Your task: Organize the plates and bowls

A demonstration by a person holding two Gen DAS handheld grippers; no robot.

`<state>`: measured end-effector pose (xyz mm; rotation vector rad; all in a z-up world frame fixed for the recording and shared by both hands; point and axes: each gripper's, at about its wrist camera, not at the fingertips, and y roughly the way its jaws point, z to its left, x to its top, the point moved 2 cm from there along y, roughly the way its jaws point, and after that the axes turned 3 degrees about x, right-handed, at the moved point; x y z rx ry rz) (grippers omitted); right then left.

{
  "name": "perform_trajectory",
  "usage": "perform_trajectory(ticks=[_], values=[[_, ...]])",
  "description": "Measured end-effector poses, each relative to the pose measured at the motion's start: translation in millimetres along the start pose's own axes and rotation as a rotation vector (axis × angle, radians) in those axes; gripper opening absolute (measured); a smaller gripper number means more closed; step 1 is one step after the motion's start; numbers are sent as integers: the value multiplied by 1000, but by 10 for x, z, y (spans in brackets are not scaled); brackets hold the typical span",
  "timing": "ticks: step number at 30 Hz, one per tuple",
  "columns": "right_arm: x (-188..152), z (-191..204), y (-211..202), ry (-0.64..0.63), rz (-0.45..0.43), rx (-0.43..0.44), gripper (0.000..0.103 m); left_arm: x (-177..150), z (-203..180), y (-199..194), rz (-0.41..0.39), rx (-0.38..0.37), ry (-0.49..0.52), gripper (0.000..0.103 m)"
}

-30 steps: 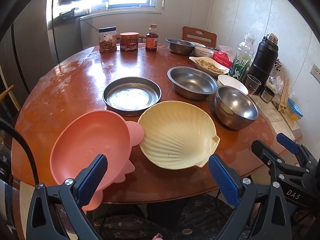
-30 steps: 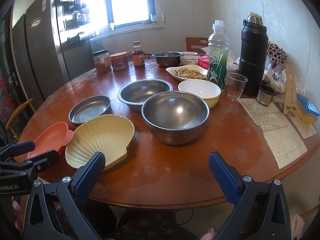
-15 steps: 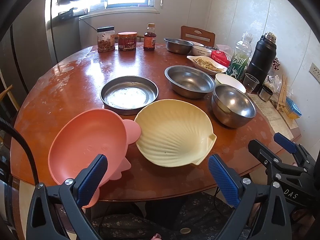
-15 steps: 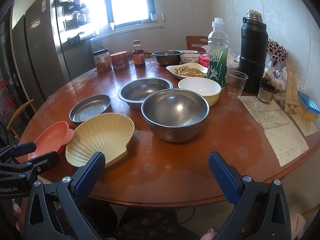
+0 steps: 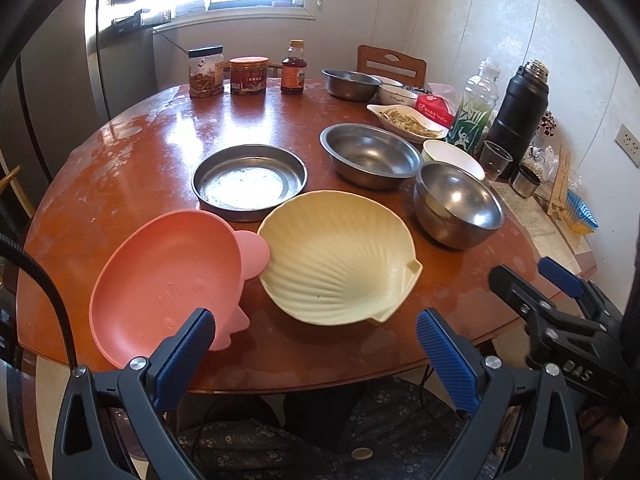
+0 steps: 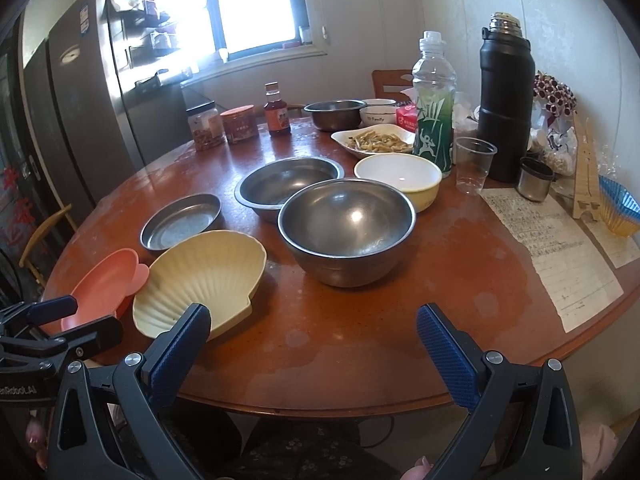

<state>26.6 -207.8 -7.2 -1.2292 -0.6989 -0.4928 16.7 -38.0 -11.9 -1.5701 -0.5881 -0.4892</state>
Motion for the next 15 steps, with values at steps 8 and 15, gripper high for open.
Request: perform_trajectory(ticks=[8, 15], values=[[46, -99, 111, -4, 41, 49, 103, -65, -31, 29, 34, -35, -66, 97], [18, -194, 208, 3, 78, 75, 103, -71, 4, 232, 124, -124, -191, 73]])
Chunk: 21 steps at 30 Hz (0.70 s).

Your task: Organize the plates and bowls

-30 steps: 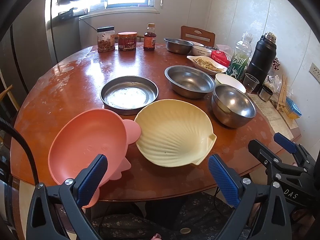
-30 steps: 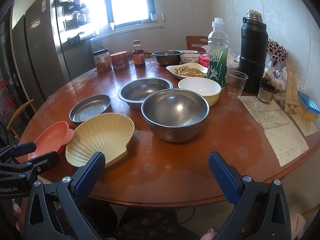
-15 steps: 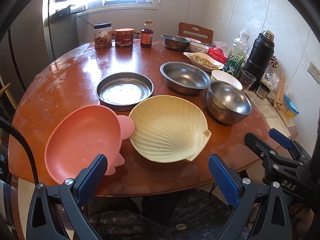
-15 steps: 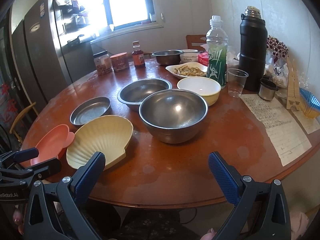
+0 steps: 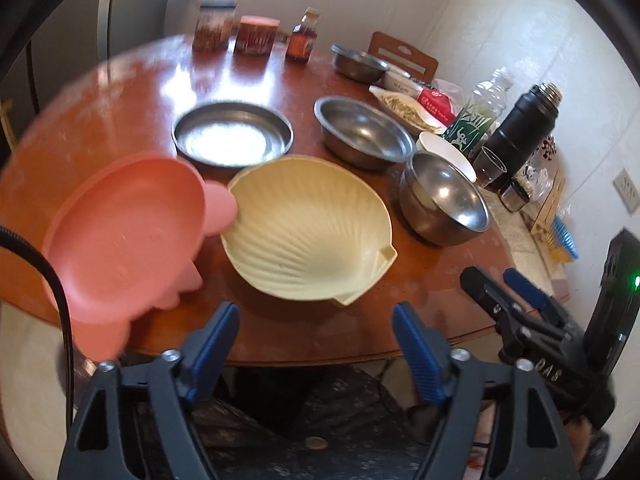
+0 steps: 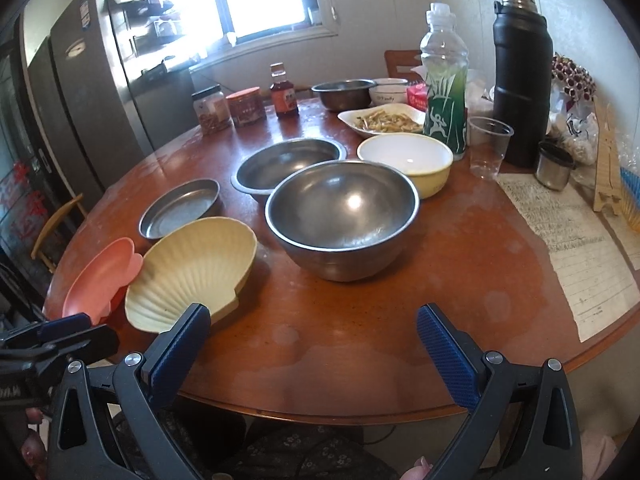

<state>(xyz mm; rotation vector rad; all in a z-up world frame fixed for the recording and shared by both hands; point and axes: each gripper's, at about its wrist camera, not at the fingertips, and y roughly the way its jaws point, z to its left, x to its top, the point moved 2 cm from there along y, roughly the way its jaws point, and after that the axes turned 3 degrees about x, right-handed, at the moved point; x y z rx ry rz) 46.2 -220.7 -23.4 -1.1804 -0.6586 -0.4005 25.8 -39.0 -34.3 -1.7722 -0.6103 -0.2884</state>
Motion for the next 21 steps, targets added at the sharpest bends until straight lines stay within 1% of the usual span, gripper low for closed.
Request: perform_trajectory(ticks=[2, 4, 10, 15, 16, 17, 19, 21], values=[[-5, 6, 32, -1, 16, 25, 103, -4, 24, 75, 33, -33, -44, 64], [-13, 16, 76, 0, 37, 48, 103, -2, 38, 143, 57, -43, -78, 60], [-10, 145, 193, -30, 65, 86, 103, 25, 112, 290, 82, -48, -165, 60], [49, 257, 352, -46, 90, 98, 103, 57, 259, 383, 105, -28, -224, 60], [65, 282, 385, -45, 92, 106, 103, 65, 279, 397, 105, -28, -227, 59], [79, 312, 419, -50, 90, 118, 102, 77, 309, 410, 104, -24, -230, 55], [100, 351, 493, -50, 97, 114, 99, 112, 337, 420, 102, -18, -233, 51], [125, 383, 571, -52, 96, 114, 98, 141, 390, 426, 95, -15, -238, 50]])
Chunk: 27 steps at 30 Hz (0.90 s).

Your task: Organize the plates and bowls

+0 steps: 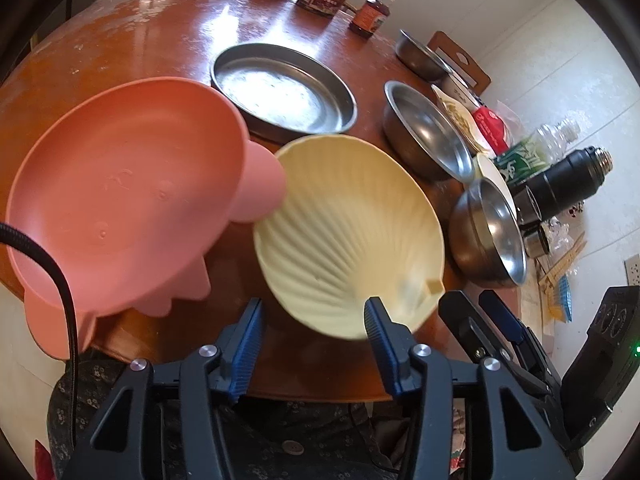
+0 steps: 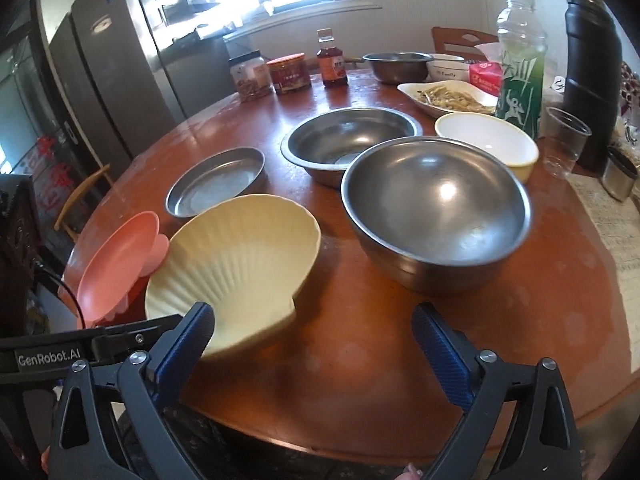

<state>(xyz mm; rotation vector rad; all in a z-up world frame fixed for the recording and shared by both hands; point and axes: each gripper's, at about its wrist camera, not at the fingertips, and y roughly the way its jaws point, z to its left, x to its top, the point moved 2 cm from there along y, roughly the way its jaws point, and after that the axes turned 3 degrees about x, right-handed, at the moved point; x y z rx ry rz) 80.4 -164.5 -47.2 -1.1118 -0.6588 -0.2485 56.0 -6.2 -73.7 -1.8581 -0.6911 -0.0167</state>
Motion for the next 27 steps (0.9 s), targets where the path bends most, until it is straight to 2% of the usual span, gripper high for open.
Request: perform_trajectory(ticks=[3, 4, 5, 6, 11, 12, 15, 17, 22, 27], values=[[33, 19, 85, -8, 14, -14, 96, 44, 26, 4, 3, -2, 6, 47], [37, 20, 101, -4, 19, -15, 91, 54, 26, 6, 4, -4, 11, 47], [42, 30, 116, -10, 25, -8, 74, 58, 26, 7, 2, -2, 17, 47], [44, 51, 161, -24, 44, -7, 63, 69, 12, 16, 2, -1, 22, 47], [53, 93, 269, -42, 61, -18, 59, 128, 15, 43, 1, -4, 46, 45], [64, 103, 294, -49, 60, -16, 55, 143, 21, 49, -1, -2, 52, 44], [67, 123, 369, -58, 85, -8, 39, 175, 42, 62, -6, 7, 70, 35], [43, 163, 408, -73, 102, -3, 32, 203, 67, 73, -4, 15, 91, 24], [9, 249, 408, -88, 107, -6, 31, 256, 149, 80, 1, 17, 132, 13], [-23, 334, 386, -94, 127, 3, 31, 253, 191, 37, 23, 35, 197, 13]])
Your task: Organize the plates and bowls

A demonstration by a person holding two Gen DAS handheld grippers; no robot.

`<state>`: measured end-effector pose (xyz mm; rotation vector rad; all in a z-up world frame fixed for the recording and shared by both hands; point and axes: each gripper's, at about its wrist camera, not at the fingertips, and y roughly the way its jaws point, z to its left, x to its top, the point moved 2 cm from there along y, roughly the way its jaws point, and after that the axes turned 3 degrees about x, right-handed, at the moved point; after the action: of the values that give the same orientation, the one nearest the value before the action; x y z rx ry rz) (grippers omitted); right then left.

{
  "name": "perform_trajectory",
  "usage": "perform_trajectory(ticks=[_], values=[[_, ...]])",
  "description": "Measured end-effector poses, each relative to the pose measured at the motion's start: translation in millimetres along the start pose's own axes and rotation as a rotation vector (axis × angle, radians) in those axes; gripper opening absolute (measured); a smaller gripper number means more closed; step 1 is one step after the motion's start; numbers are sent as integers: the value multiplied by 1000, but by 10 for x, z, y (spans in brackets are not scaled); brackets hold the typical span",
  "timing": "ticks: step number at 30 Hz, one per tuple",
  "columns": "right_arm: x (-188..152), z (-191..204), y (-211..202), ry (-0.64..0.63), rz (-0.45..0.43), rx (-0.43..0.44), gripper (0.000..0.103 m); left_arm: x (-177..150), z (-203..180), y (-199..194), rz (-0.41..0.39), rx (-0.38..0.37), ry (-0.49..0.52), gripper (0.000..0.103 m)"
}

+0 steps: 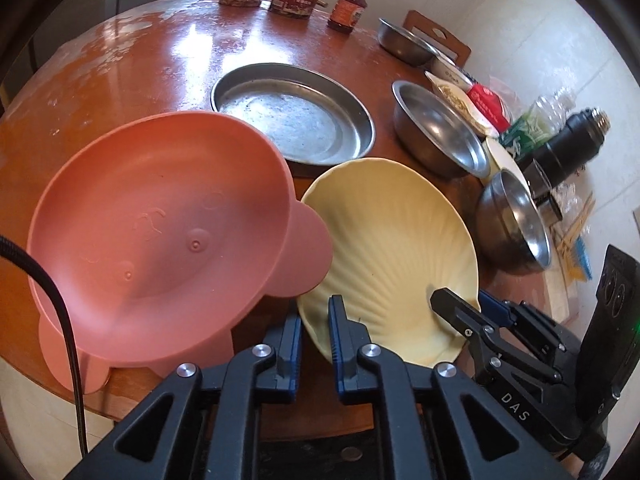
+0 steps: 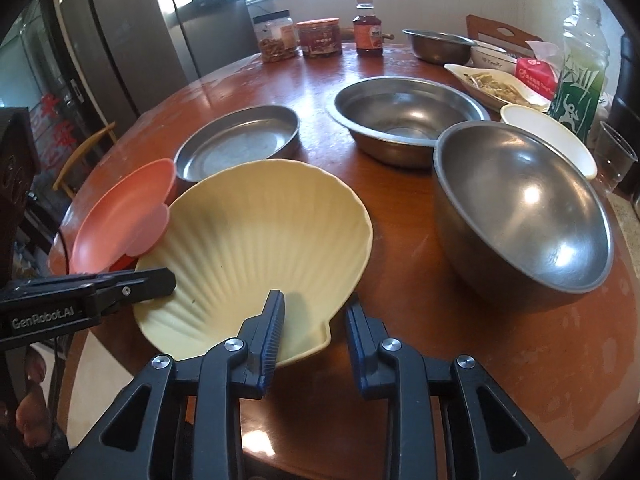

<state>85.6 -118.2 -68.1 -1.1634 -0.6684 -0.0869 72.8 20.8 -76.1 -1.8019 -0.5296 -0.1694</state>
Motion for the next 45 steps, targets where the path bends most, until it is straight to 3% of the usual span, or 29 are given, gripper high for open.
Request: perform_trajectory(ticks=[8, 18, 28, 34, 40, 45], values=[[-124, 199, -57, -26, 35, 13, 31, -102, 110, -149, 16, 26, 63, 13], [-27, 606, 58, -67, 61, 80, 33, 62, 484, -217, 17, 110, 76, 17], [25, 780, 137, -70, 99, 120, 35, 190, 618, -260, 28, 131, 117, 17], [26, 748, 146, -52, 100, 103, 41, 192, 601, -254, 28, 115, 117, 17], [32, 733, 122, -38, 89, 102, 54, 185, 601, -283, 16, 111, 106, 17], [36, 677, 68, -24, 70, 90, 55, 177, 620, -377, -9, 108, 93, 32]])
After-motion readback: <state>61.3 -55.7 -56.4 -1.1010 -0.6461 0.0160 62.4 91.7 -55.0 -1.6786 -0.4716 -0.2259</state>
